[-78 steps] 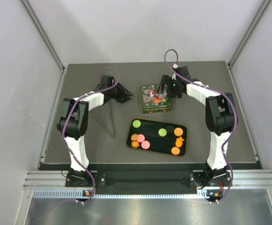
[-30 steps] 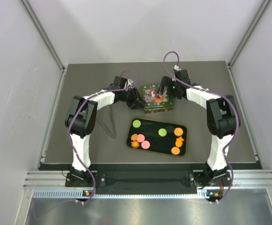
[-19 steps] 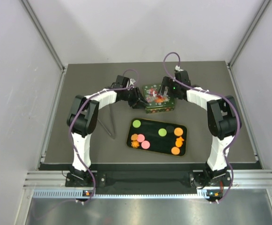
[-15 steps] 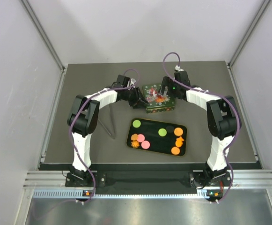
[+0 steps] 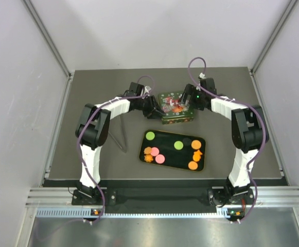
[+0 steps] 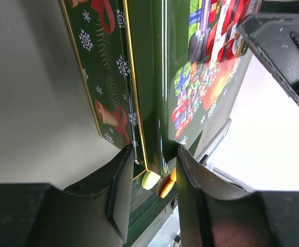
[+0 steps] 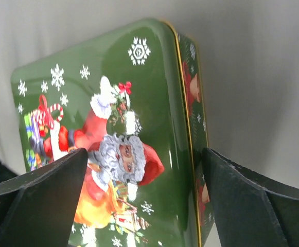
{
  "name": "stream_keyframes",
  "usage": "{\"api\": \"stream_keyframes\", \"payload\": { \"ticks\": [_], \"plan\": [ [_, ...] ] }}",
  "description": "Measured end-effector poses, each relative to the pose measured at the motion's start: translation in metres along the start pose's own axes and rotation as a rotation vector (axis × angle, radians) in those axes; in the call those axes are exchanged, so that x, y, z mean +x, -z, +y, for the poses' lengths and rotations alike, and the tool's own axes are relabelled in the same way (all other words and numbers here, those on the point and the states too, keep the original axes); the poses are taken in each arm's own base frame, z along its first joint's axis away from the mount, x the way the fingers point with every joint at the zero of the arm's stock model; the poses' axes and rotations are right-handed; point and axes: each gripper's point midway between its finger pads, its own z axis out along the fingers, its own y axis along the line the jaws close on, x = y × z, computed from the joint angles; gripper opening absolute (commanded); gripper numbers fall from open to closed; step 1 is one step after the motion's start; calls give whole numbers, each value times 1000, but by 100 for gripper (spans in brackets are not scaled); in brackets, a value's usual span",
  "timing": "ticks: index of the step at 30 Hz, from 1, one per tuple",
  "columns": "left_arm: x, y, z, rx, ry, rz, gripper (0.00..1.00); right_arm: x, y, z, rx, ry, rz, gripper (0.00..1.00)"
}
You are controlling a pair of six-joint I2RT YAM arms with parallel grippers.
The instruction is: Pack the cookies
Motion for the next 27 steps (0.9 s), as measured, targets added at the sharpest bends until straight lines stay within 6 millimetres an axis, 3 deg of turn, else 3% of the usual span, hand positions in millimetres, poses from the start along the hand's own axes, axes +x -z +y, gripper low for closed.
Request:
{"api": "stream_keyframes", "payload": {
  "ticks": [6, 17, 27],
  "plan": [
    [-5, 0, -3, 11, -8, 34, 0, 6, 4, -1, -69, -33, 50, 100],
    [-27, 4, -5, -29, -45, 29, 30, 10, 11, -1, -79, -31, 51, 100],
    [-53, 19, 0, -44, -70, -40, 31, 17, 14, 6, -122, -59, 87, 100]
  ]
}}
